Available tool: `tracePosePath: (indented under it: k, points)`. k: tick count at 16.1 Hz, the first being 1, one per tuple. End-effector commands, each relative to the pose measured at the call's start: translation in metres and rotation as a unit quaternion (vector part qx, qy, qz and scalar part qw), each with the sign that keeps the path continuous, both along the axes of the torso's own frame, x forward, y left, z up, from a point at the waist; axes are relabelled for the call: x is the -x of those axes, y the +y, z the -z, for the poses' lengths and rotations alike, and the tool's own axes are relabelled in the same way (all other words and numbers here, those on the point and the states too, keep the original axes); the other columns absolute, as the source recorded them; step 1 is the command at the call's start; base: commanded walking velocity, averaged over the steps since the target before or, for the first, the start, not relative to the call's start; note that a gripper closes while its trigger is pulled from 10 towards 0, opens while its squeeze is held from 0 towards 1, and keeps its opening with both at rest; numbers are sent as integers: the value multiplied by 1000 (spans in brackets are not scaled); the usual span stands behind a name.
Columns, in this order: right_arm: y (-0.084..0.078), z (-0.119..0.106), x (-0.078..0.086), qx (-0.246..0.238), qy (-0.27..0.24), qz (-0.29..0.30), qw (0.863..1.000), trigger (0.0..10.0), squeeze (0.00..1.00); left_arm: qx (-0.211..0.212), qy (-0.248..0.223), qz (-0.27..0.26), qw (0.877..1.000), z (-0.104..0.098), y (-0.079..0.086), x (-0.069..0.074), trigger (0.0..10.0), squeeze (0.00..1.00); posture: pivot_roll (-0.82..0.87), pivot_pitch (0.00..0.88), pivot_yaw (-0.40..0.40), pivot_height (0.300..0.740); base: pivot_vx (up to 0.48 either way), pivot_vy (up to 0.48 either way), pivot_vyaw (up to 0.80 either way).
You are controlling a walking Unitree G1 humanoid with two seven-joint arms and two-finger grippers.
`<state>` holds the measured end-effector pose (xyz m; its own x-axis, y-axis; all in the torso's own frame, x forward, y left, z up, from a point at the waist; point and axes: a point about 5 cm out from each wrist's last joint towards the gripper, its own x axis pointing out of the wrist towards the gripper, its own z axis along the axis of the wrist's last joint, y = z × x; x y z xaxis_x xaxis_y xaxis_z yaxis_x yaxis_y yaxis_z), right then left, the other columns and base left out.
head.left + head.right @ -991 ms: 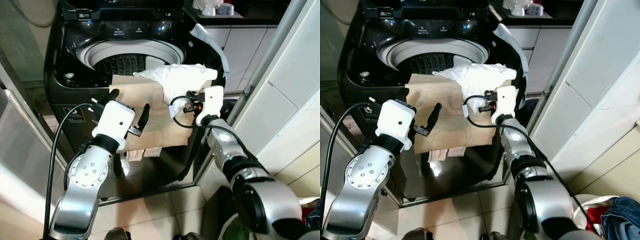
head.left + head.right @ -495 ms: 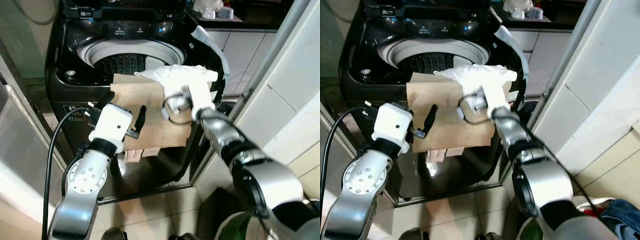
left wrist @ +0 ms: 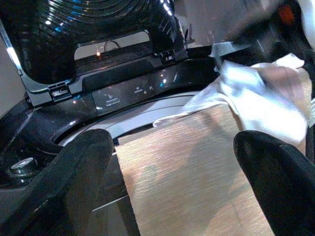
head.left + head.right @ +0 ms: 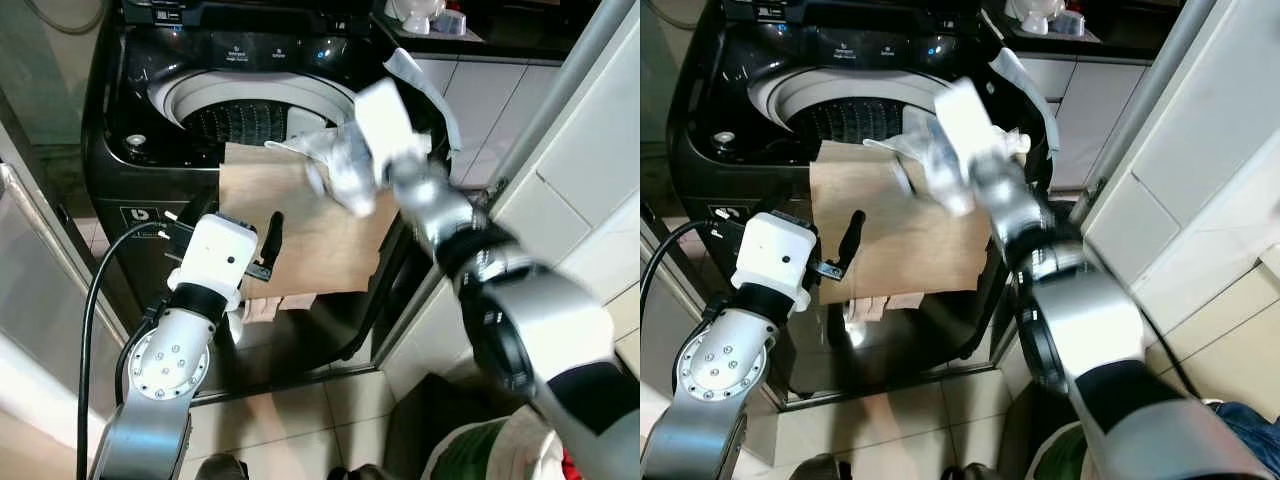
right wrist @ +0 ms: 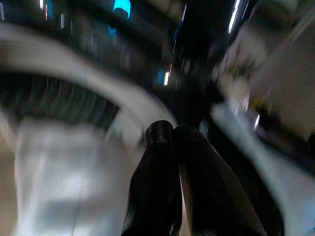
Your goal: Clothes washing
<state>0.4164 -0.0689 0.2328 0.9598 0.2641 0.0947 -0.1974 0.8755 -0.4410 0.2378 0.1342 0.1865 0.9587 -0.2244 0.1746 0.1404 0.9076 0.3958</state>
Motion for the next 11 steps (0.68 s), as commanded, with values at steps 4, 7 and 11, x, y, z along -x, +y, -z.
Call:
tracePosePath:
  k: [4,7,11]
  points:
    - [5,-74,1,-104,-134,-39,985,10000,0,1,-5,13,1000,-3,-6,-8,10000,0,148,35,-115,740,0,0,0]
    - [-13,-31,3,-158,-96,-35,982,10000,0,8,-9,18,1000,-3,-9,-12,10000,0,118,19,-105,740,0,0,0]
    - [-25,43,18,-168,-27,-1,985,10000,0,8,-5,34,999,-1,-13,-16,10000,0,92,6,-85,740,0,0,0]
